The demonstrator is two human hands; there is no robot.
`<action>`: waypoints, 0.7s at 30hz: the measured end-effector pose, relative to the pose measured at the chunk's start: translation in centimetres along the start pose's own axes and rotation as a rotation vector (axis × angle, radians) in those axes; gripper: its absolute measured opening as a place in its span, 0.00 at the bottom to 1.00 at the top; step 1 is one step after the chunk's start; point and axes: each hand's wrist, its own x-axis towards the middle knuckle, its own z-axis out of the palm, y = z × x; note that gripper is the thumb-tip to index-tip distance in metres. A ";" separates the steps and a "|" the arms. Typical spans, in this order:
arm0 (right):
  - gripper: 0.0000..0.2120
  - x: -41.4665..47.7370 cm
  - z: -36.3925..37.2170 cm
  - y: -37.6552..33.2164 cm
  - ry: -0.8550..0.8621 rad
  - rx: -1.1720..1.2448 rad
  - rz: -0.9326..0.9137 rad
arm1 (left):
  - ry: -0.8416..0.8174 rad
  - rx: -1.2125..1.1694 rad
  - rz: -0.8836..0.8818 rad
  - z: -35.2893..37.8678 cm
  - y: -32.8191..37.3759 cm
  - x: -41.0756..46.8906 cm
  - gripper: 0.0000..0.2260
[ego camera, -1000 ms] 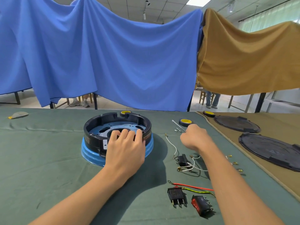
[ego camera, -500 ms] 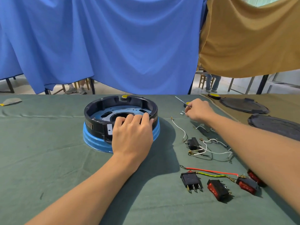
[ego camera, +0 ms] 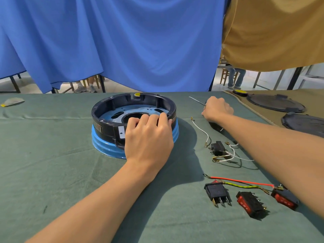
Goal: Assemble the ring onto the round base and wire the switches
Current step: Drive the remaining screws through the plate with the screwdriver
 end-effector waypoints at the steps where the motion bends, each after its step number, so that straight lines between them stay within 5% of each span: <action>1: 0.11 0.1 0.0 0.0 -0.006 0.018 0.013 | -0.005 -0.001 -0.001 0.0 0.0 0.0 0.12; 7: 0.05 -0.5 -1.7 -0.6 -0.036 0.135 -0.025 | -0.019 -0.017 -0.015 0.0 0.0 0.0 0.12; 14: 0.05 -6.3 -8.0 -3.4 -0.292 0.640 -0.336 | -0.074 -0.086 -0.024 -0.4 0.0 0.0 0.10; 21: 0.03 -10.0 -9.3 -5.1 -0.286 0.630 -0.525 | -0.135 -0.127 -0.029 -0.8 -0.2 -0.1 0.10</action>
